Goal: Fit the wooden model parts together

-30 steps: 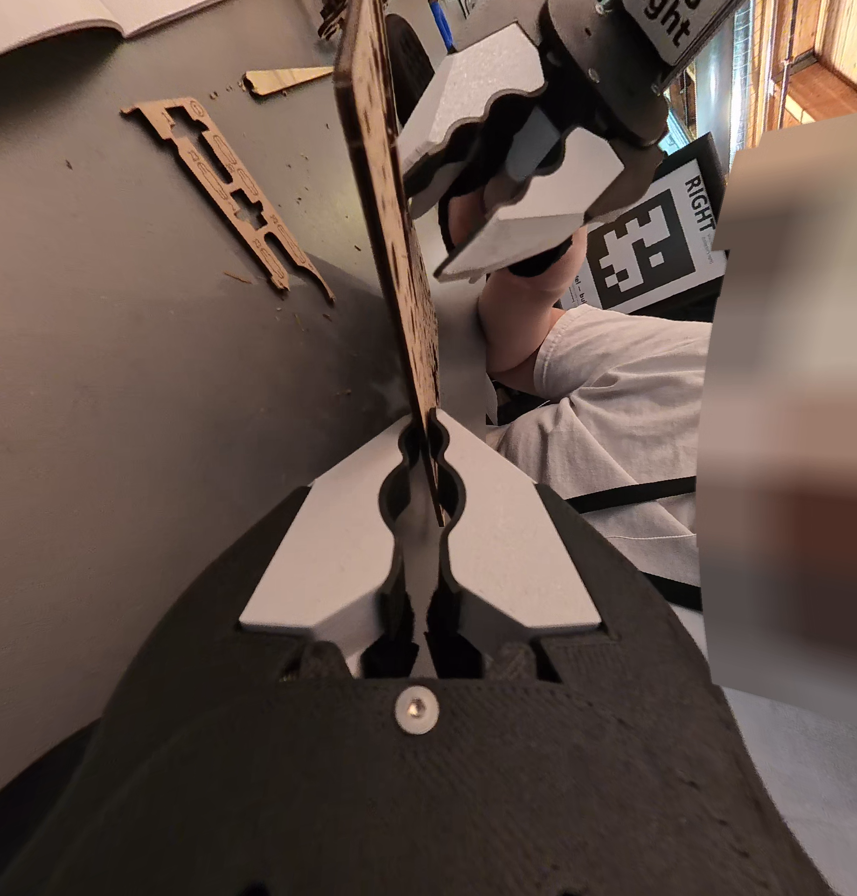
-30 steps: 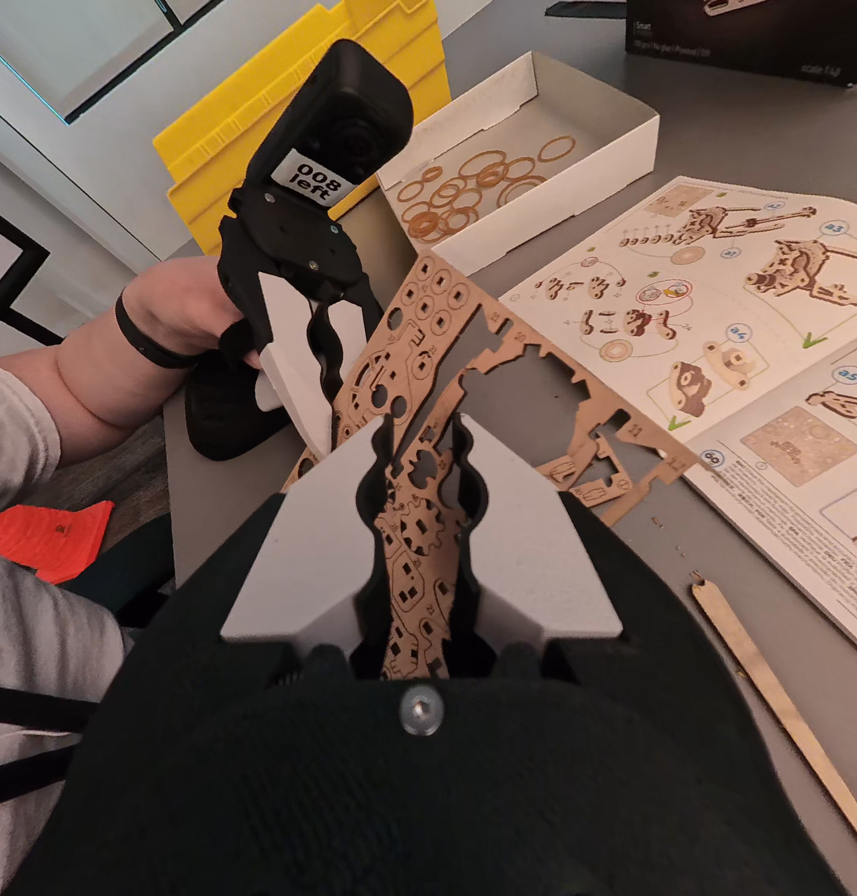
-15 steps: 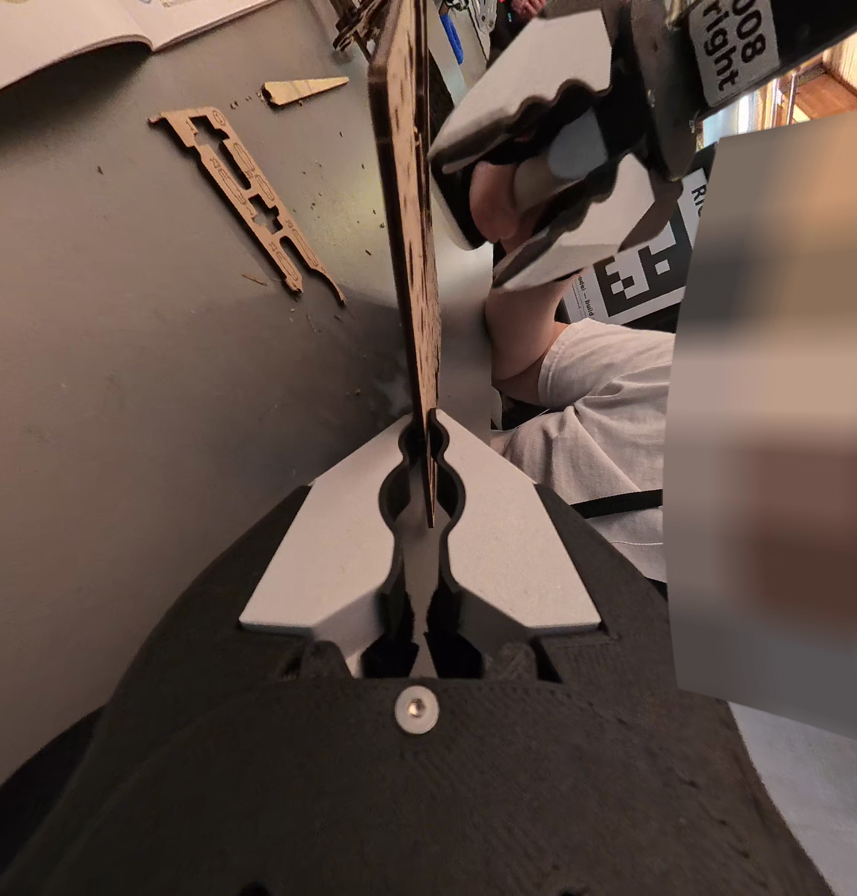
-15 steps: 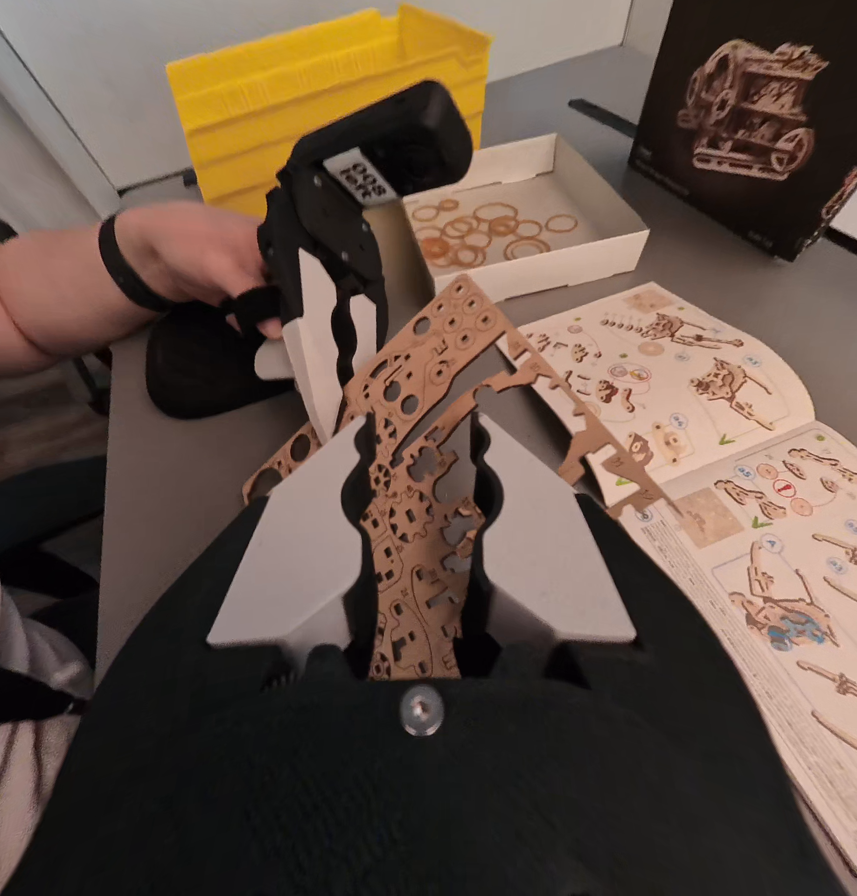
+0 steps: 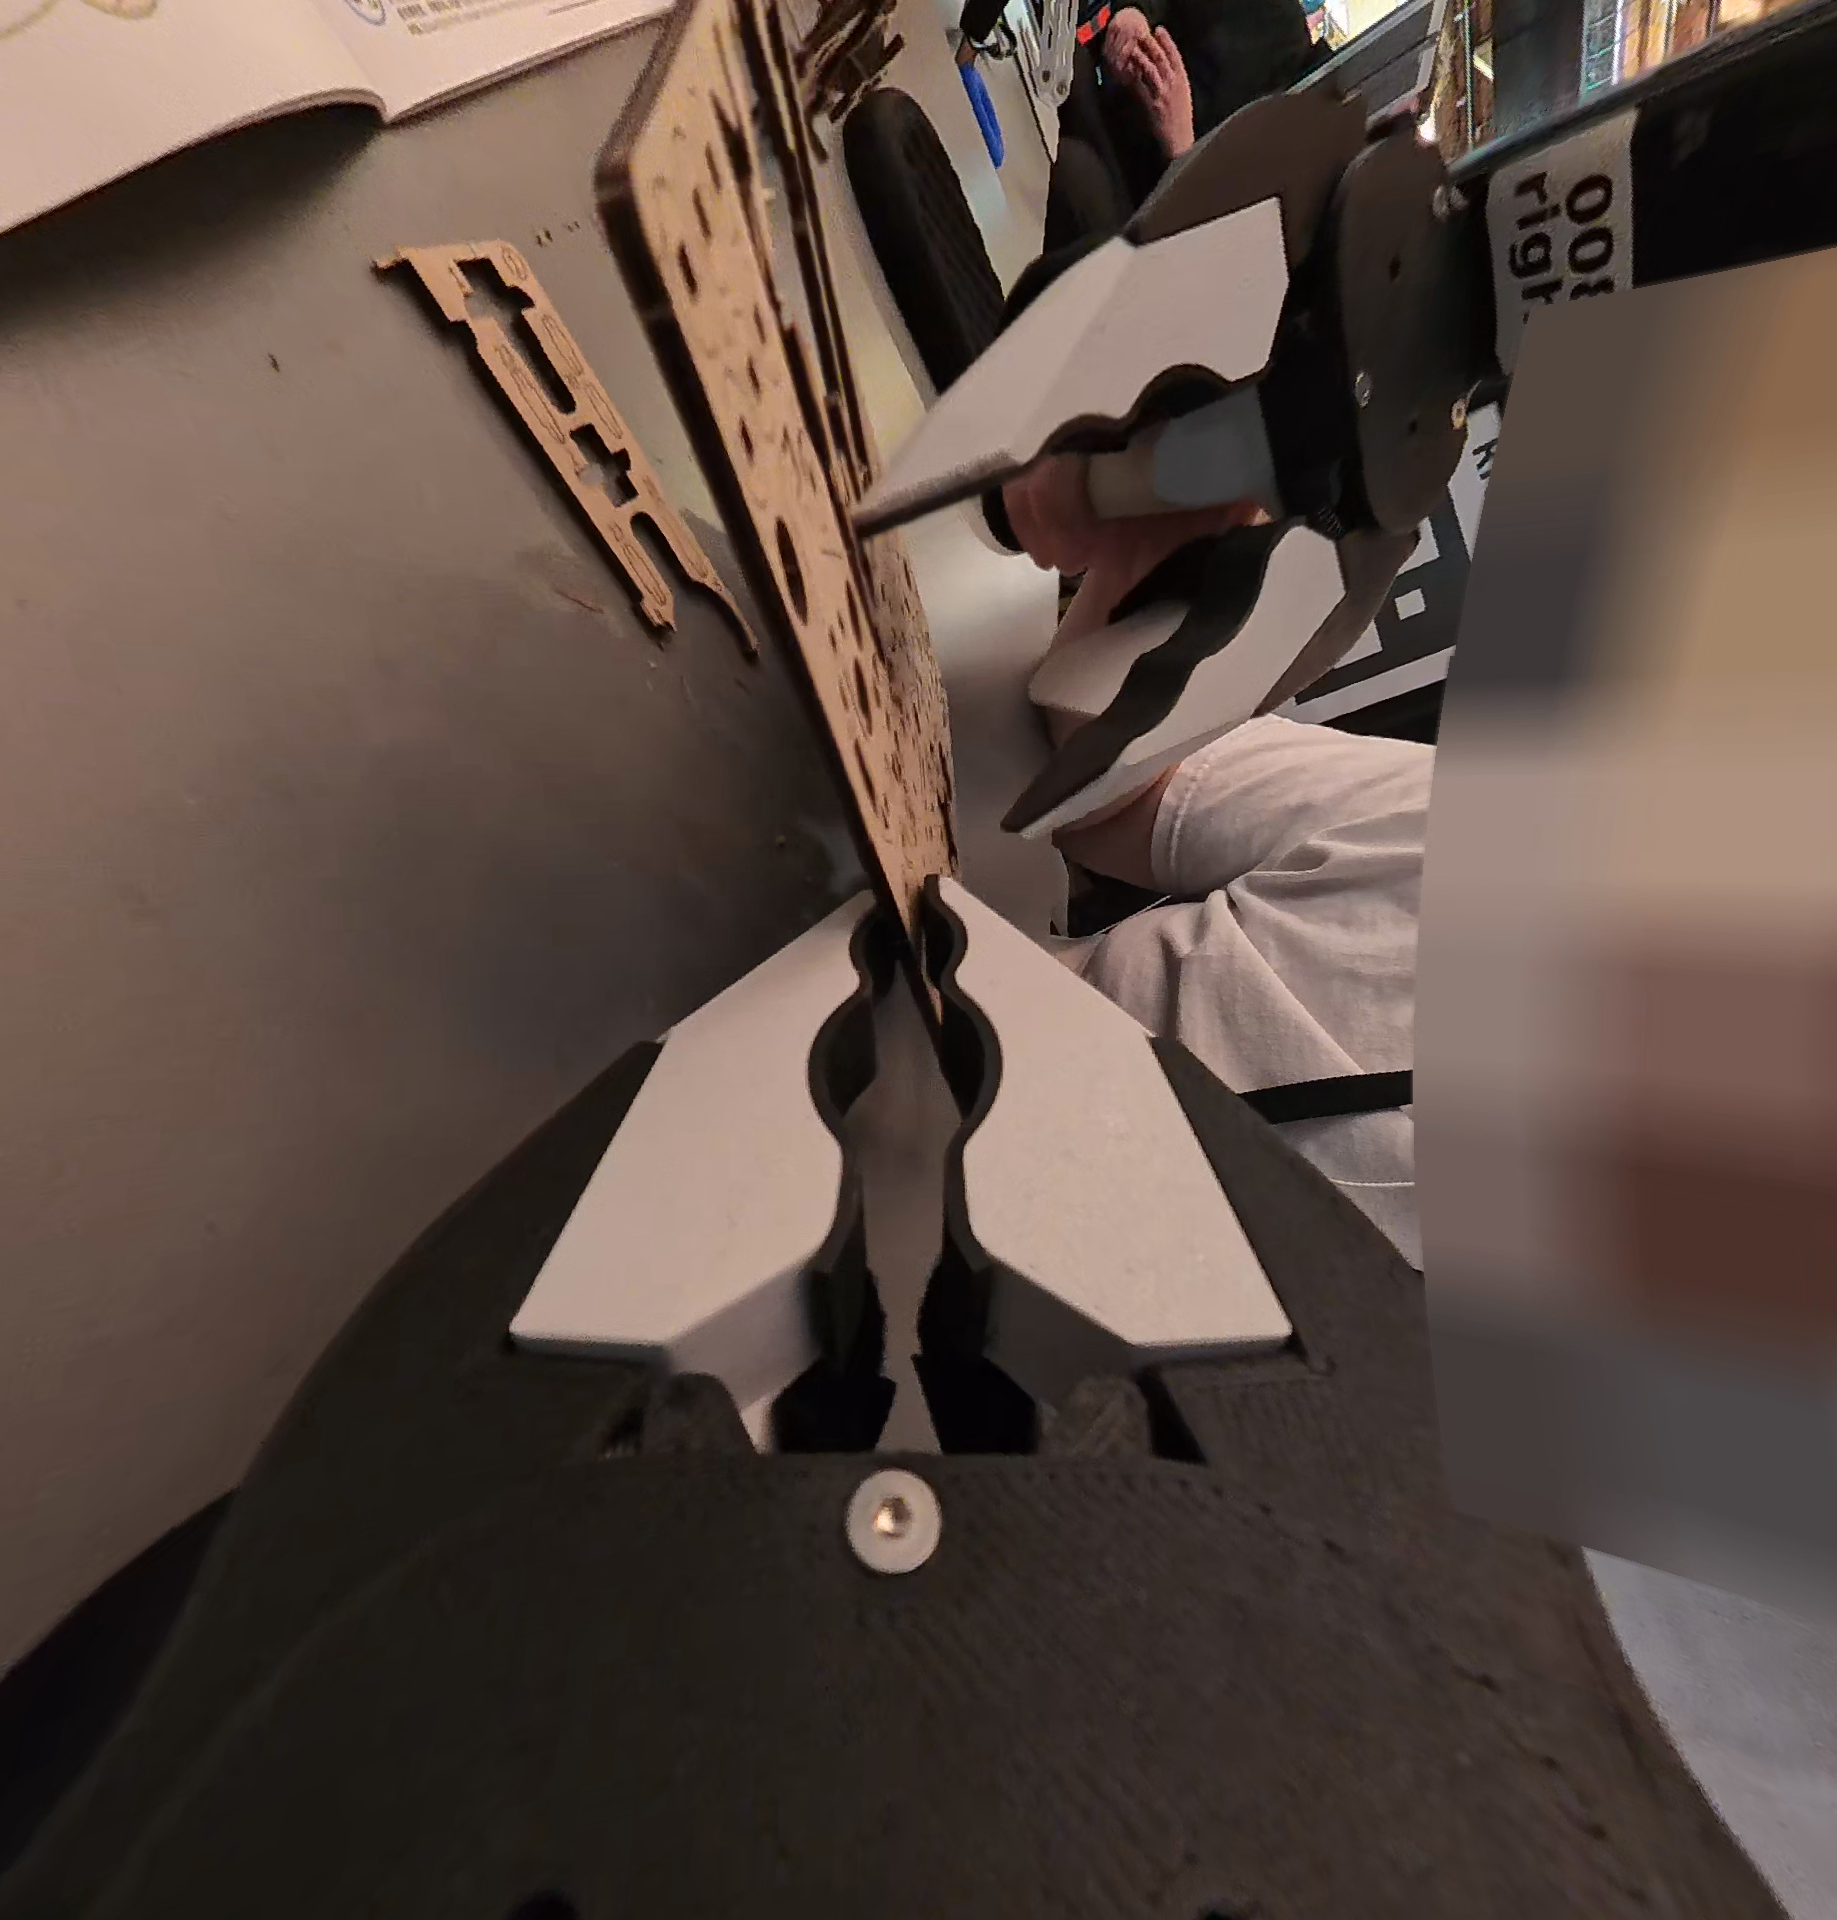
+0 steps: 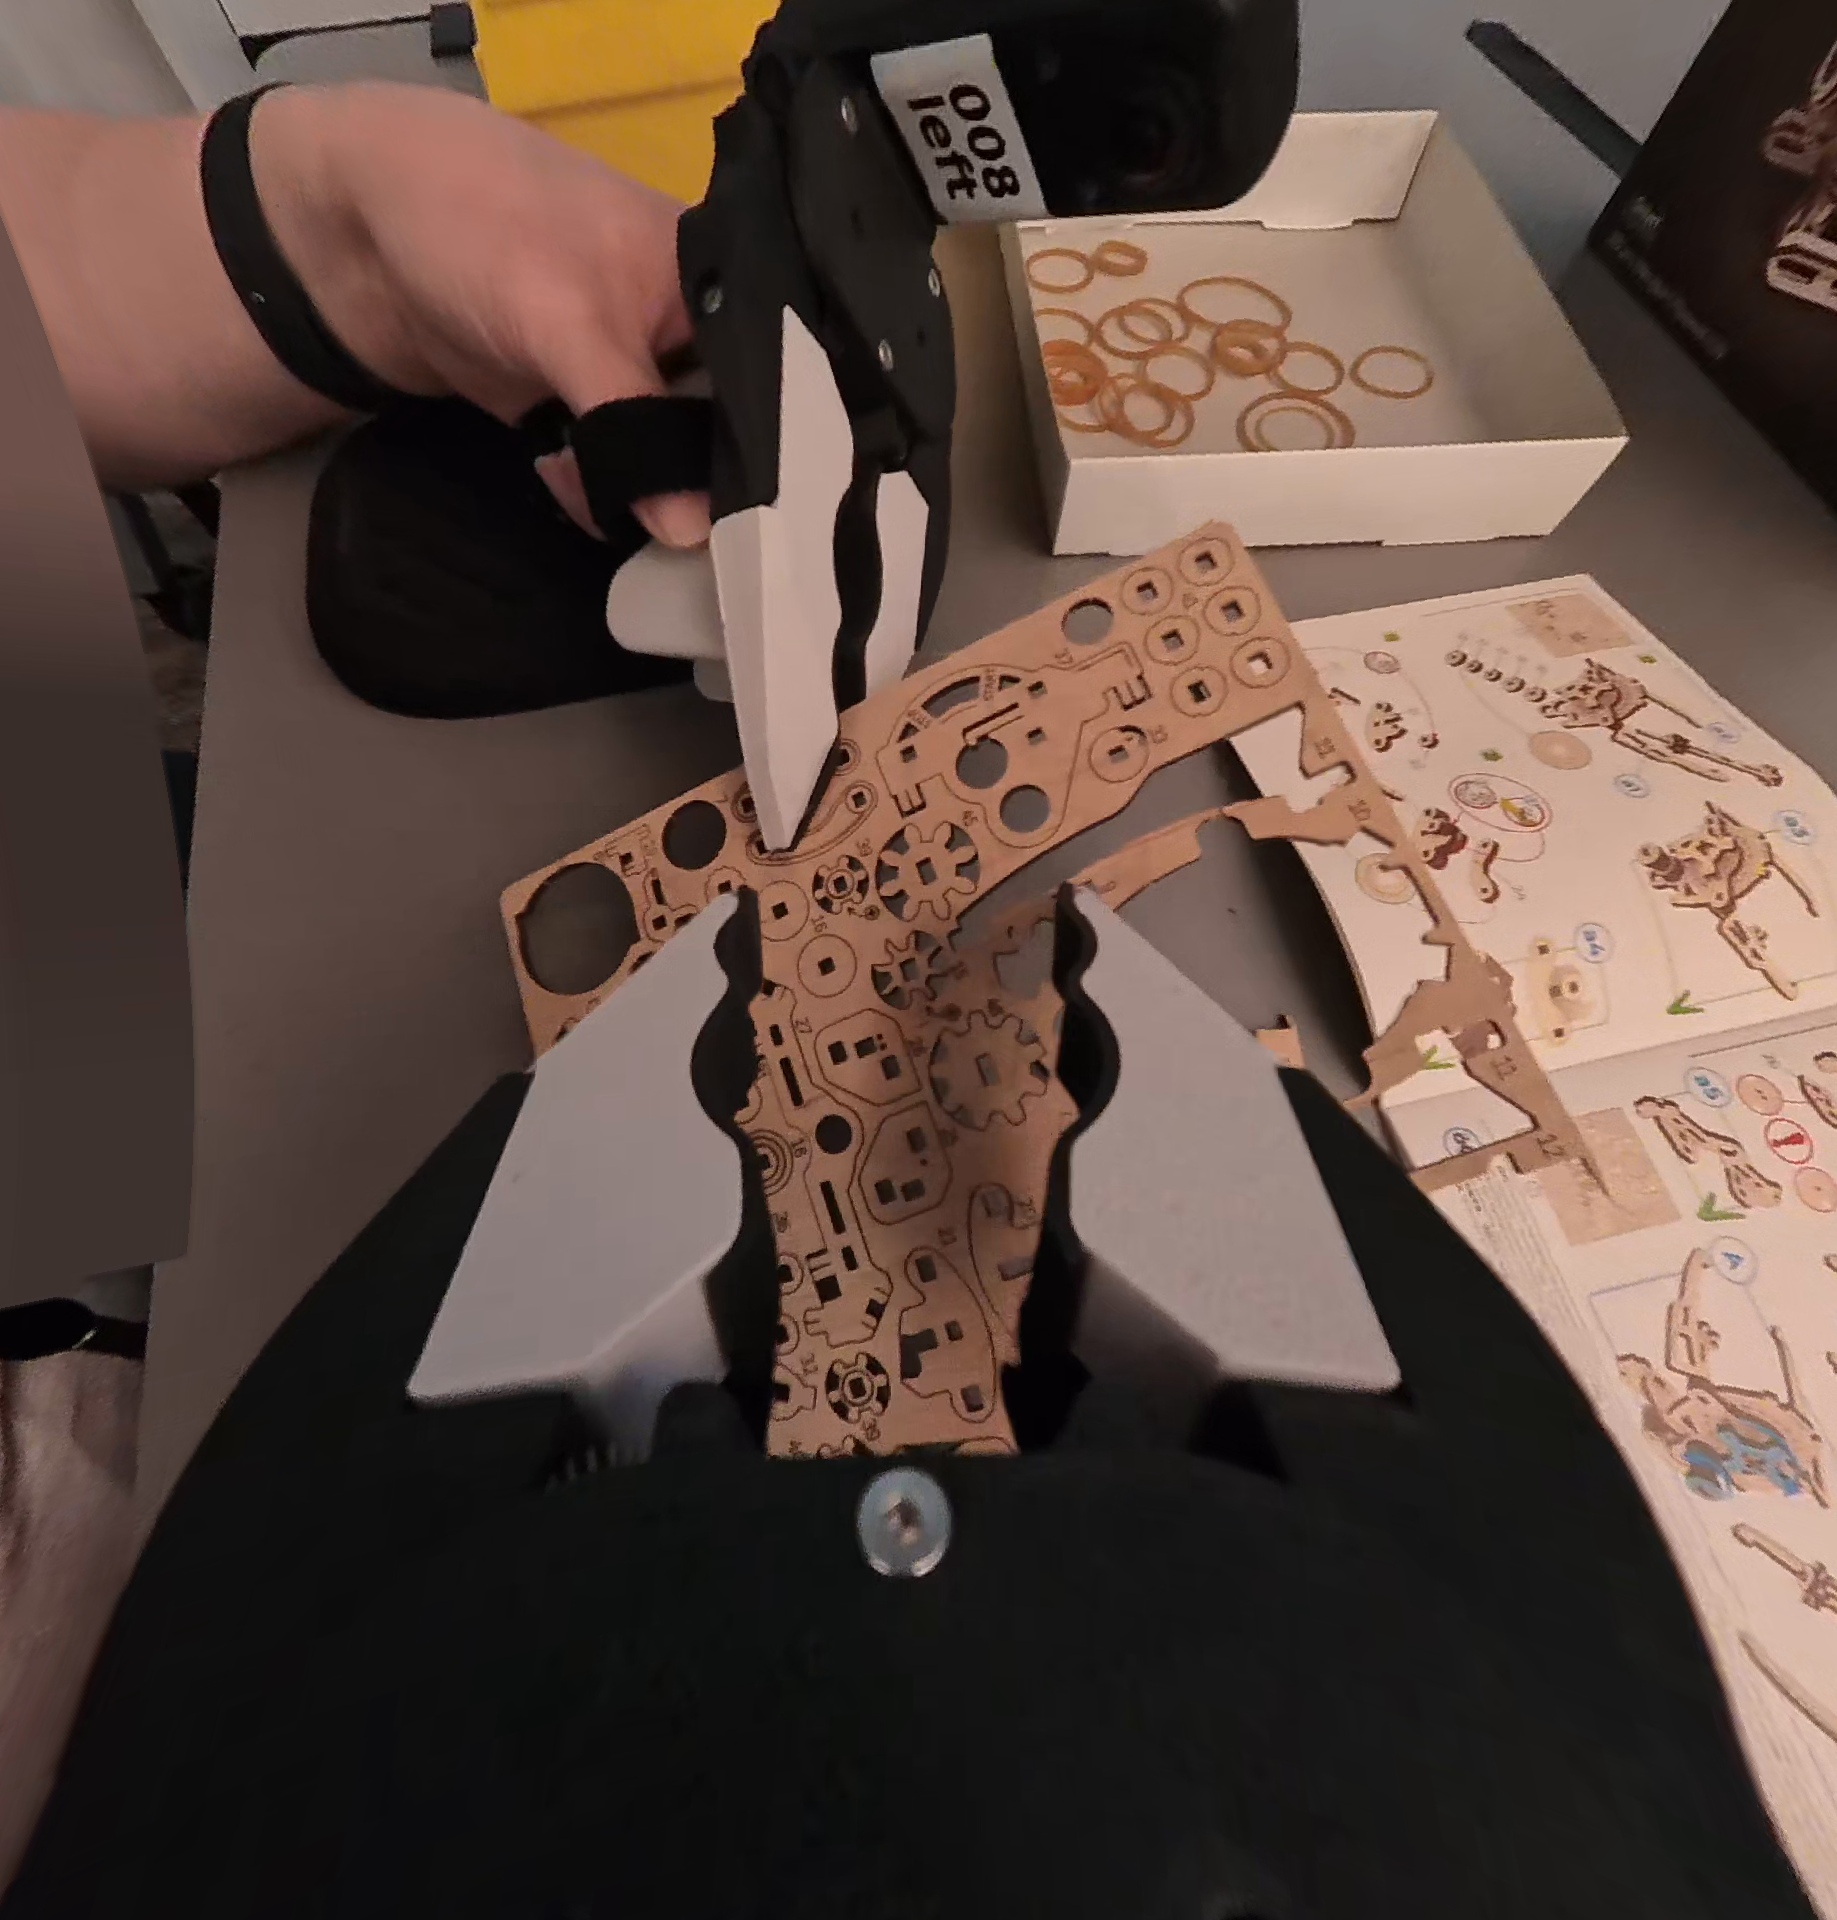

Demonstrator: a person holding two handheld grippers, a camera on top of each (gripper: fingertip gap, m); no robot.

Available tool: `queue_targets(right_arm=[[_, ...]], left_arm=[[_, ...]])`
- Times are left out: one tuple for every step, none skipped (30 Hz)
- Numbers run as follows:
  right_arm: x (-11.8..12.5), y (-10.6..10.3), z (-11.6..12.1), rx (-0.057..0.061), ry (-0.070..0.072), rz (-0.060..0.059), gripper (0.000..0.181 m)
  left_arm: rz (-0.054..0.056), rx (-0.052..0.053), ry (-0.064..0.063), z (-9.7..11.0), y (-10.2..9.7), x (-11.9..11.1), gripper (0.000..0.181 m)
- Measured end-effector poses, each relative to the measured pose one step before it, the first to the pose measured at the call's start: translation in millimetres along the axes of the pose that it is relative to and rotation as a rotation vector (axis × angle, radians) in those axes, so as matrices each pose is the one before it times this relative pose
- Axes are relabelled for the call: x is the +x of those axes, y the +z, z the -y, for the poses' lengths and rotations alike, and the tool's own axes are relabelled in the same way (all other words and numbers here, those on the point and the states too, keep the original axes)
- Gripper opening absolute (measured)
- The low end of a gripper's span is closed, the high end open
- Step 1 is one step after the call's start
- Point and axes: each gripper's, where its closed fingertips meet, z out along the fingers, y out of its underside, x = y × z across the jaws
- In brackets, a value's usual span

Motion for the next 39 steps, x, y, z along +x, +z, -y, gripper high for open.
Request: queue_targets(right_arm=[[2.19,0.46,-0.63,-0.0039,-0.0061,-0.0172,0.057],[1.98,0.34,-0.72,-0.0039,-0.0031,-0.0146,0.06],[1.49,0.39,-0.92,-0.005,-0.0022,-0.0094,0.062],[0.3,0.55,-0.43,-0.0022,-0.0031,-0.0018,0.063],[-0.35,0.71,-0.11,-0.0003,-0.0078,0.0009,0.064],[0.81,0.9,-0.33,-0.0016,-0.0109,-0.0058,0.065],[2.83,0.97,-0.59,-0.0029,-0.0125,-0.0195,0.072],[3.59,0.42,-1.36,-0.0094,-0.0177,-0.0245,0.075],[-0.27,-0.16,-0.86,-0.0067,-0.0234,-0.0028,0.075],[-2.81,-0.54,1.16,0.003,-0.0228,0.0091,0.072],[-2.38,-0.7,2.85,0.012,-0.0193,0.0019,0.07],[0.55,-1.22,1.95,0.0039,-0.0184,-0.014,0.069],[1.31,-1.18,0.92,0.0009,-0.014,-0.0143,0.067],[1.26,-1.0,-0.37,-0.0015,0.001,-0.0082,0.064],[1.8,-0.65,-2.22,-0.0113,0.0201,-0.0022,0.063],[1.87,-0.61,-2.74,-0.0128,0.0248,0.0025,0.063],[0.86,-1.03,-1.08,-0.0005,0.0183,0.0082,0.064],[-0.21,-1.54,0.72,0.0085,0.0147,0.012,0.064],[-0.95,-2.37,3.94,0.0211,0.0078,0.0107,0.064],[-2.82,-3.5,8.15,0.0435,-0.0085,0.0122,0.062],[-5.58,-4.0,10.71,0.0579,-0.0252,0.0181,0.057],[-7.22,-2.8,8.71,0.0449,-0.0254,0.0265,0.053],[-6.42,-0.5,4.4,0.0186,-0.0009,0.0294,0.05],[-5.43,1.68,-0.49,-0.0075,0.0238,0.0348,0.053],[-1.6,3.07,-4.11,-0.0245,0.0341,0.0169,0.056],[1.39,3.46,-5.67,-0.0304,0.0287,-0.0019,0.06],[3.57,2.97,-5.5,-0.0271,0.0212,-0.0164,0.063],[4.17,2.46,-3.8,-0.0185,0.0195,-0.021,0.065],[-0.74,1.87,-1.19,-0.0059,0.0154,0.005,0.068],[-1.83,1.8,-0.72,-0.0072,0.0181,0.0098,0.067],[-1.79,2.01,-0.91,-0.0097,0.0204,0.0082,0.068],[-1.31,2.26,-1.4,-0.014,0.0158,0.0012,0.074],[-0.56,2.25,-2.98,-0.0235,0.006,-0.0037,0.076],[0.4,2.17,-3.96,-0.0279,-0.0047,-0.0087,0.075],[0.82,1.71,-3.47,-0.0221,-0.0204,-0.0121,0.074],[0.55,1.61,-3.22,-0.0183,-0.0336,-0.0128,0.073],[0.08,1.11,-2.43,-0.0137,-0.0316,-0.0094,0.072],[0.74,0.18,-0.36,-0.004,-0.0116,-0.0076,0.071],[1.6,-0.61,0.63,0.0019,0.0021,-0.006,0.068]], left_arm=[[-0.0002,0.0009,-0.0015,0.17,-0.02,-0.27,0.002],[0.0004,0.0002,-0.0015,0.03,0.08,-0.16,0.002],[-0.0001,0.0,0.0001,0.0,0.0,0.0,0.002],[0.0001,-0.0003,0.0017,0.01,-0.02,0.2,0.002],[-0.0005,0.0001,0.003,0.02,0.07,0.35,0.002],[0.0006,0.0,0.0028,0.09,0.06,0.16,0.002],[-0.0009,-0.0035,0.0026,-0.45,0.35,0.37,0.002],[0.0009,-0.0039,0.0032,-0.59,0.32,0.12,0.002],[0.0035,-0.001,0.0011,-0.15,0.28,-0.31,0.002],[0.002,-0.0007,-0.0004,-0.09,-0.05,-0.24,0.001],[0.0007,-0.0023,0.0009,-0.27,-0.01,-0.02,0.001],[-0.0008,0.0017,0.0019,0.19,-0.08,0.29,0.0],[0.001,0.0023,0.0016,0.25,-0.14,0.03,0.001],[-0.0001,0.0002,0.0017,0.07,0.01,0.23,0.001],[0.0004,0.0001,0.0007,0.05,-0.03,-0.02,0.0],[-0.0006,0.0004,-0.0003,0.04,-0.07,0.08,0.0],[-0.0004,0.0007,0.0006,0.23,0.03,0.05,0.0],[-0.0014,0.0001,0.0038,0.07,-0.06,0.46,0.0],[0.0006,-0.0007,0.0039,0.1,-0.04,0.25,0.001],[0.0017,0.0007,0.0015,0.01,-0.03,-0.09,0.001],[-0.0006,0.0003,-0.001,-0.01,-0.05,0.05,0.001],[-0.0018,0.0007,-0.0018,0.18,-0.06,0.06,0.0],[-0.0014,0.0015,-0.0022,0.23,-0.08,-0.09,0.0],[-0.0026,0.0022,-0.0014,0.41,-0.18,0.17,0.0],[-0.0026,0.0016,0.0011,0.26,-0.01,0.34,0.0],[0.0002,0.0012,0.0015,0.3,0.0,0.12,0.0],[0.0001,0.0019,0.0019,0.35,0.01,0.23,0.0],[0.0009,0.0022,0.003,0.4,0.12,0.08,0.001],[-0.0012,0.0028,0.0016,0.44,0.1,0.35,0.001],[-0.001,0.0032,0.0019,0.54,0.01,0.36,0.001],[0.0023,0.0026,0.005,0.46,-0.08,0.14,0.002],[0.0016,0.0024,0.0044,0.4,0.04,0.22,0.002],[0.0014,-0.0006,0.0013,0.03,0.09,-0.06,0.003],[0.0043,-0.0039,-0.0011,-0.61,0.33,-0.75,0.004],[0.0008,-0.0009,-0.0038,-0.14,0.14,-0.49,0.005],[0.0025,-0.0012,-0.0039,-0.23,0.06,-0.83,0.005],[0.006,-0.0035,-0.0028,-0.67,0.13,-1.13,0.005],[0.0015,0.0009,-0.0002,0.03,-0.04,-0.18,0.005],[-0.0028,-0.0002,0.0027,-0.1,0.03,0.74,0.005]])
